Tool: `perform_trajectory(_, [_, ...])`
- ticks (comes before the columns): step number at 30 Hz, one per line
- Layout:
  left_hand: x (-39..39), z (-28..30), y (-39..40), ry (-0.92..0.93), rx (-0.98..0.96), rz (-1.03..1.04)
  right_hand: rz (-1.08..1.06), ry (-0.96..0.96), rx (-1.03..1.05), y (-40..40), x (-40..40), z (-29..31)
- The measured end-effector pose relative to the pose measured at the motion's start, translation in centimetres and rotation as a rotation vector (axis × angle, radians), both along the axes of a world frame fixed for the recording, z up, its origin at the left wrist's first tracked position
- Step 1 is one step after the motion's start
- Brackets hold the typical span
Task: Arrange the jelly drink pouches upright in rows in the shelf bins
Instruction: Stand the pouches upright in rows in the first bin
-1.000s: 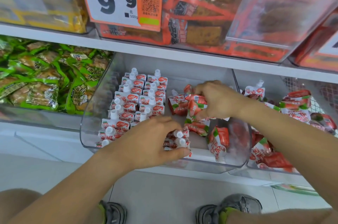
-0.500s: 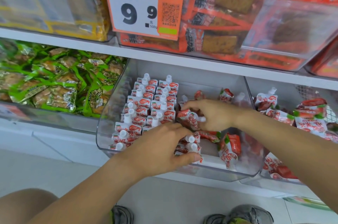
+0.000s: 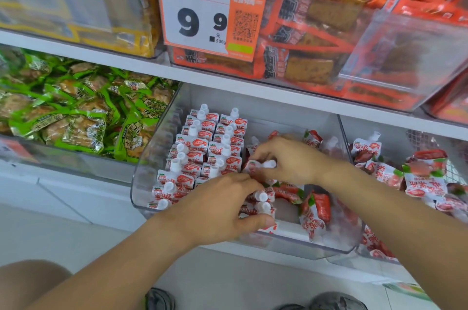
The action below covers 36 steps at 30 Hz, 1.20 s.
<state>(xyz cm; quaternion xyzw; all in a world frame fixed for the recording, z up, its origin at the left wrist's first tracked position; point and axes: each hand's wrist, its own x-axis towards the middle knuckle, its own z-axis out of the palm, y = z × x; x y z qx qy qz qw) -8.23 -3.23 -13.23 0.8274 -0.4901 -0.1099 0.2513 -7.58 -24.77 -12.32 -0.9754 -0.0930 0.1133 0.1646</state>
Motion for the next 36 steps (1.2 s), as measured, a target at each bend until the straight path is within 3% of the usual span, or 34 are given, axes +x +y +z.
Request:
perform_trajectory(9, [0.8, -0.1, 0.3, 0.011, 0.013, 0.017, -0.009, 0.286, 0.077, -0.2, 0.4, 1.0])
perform_trajectory(14, [0.9, 0.3, 0.1, 0.001, -0.033, 0.062, -0.048, 0.555, 0.308, -0.6, -0.1, 1.4])
perform_trajectory(20, [1.5, 0.8, -1.1, 0.099, 0.03, -0.039, -0.097, 0.609, 0.413, -1.7, -0.7, 0.7])
perform_trajectory(23, [1.9, 0.8, -1.6, 0.058, 0.025, -0.065, -0.113, 0.514, 0.266, -2.8, 0.3, 1.3])
perform_trajectory(26, [2.1, 0.4, -1.7, 0.045, 0.026, -0.061, -0.044, 0.319, -0.129, -4.0, 0.9, 1.8])
perform_trajectory(28, [2.1, 0.2, -1.6, 0.052, 0.029, -0.057, 0.019, 0.296, -0.335, -4.1, 0.4, 1.4])
perform_trajectory(36, [2.1, 0.1, -1.6, 0.054, 0.047, -0.043, 0.015, 0.355, -0.509, -3.8, 0.0, -1.1])
